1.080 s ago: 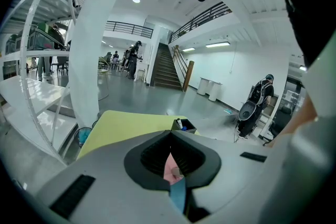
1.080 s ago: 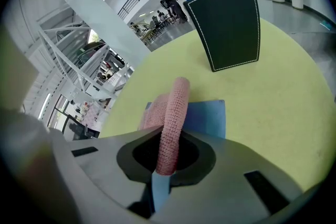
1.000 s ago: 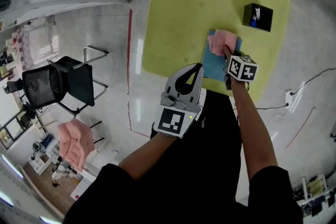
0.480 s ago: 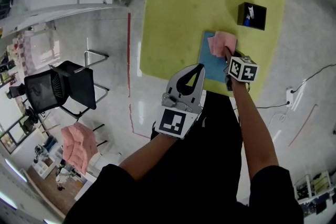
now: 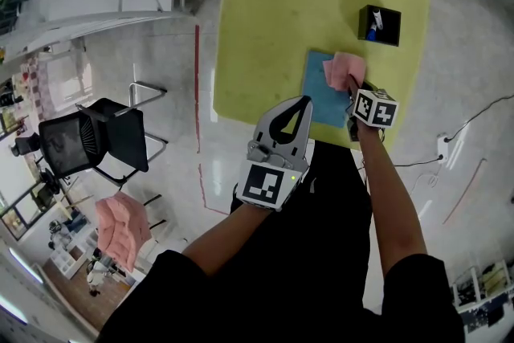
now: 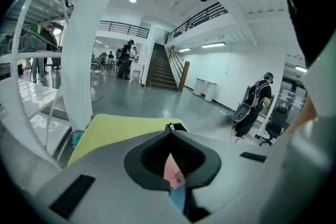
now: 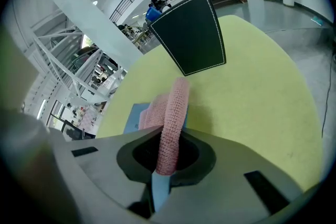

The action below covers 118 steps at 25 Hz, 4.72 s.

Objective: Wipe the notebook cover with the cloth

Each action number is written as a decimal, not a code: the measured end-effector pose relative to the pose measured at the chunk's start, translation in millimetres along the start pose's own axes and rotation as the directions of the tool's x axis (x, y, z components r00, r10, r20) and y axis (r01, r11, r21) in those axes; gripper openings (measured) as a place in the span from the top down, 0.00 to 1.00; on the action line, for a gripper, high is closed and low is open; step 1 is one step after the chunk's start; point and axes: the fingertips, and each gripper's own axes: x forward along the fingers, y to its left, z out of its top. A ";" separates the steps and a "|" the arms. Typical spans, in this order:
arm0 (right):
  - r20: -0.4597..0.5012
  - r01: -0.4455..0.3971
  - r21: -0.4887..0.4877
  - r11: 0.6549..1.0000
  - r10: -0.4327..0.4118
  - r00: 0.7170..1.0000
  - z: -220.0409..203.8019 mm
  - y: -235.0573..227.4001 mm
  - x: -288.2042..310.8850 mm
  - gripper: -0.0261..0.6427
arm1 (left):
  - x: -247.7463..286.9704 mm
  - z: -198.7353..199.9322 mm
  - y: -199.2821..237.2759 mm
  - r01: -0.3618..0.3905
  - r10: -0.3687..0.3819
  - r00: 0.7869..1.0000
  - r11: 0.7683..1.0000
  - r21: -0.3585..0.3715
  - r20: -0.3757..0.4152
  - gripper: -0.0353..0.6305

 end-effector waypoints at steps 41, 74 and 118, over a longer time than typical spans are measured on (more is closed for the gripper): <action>0.083 -0.037 -0.015 0.999 0.038 0.996 10.4 155.9 -20.9 0.91 | -116.1 11.7 77.1 -0.046 0.055 0.990 0.996 -0.071 0.132 0.94; -0.029 0.022 0.044 0.999 -0.020 0.999 -55.0 122.1 52.4 0.91 | -158.8 -47.4 91.6 -0.114 0.126 0.988 0.985 -0.127 0.091 0.94; -0.062 -0.054 0.028 0.998 0.056 0.997 -62.3 62.7 11.4 0.91 | -126.3 -49.2 -2.7 -0.165 0.172 0.983 0.981 -0.101 0.060 0.94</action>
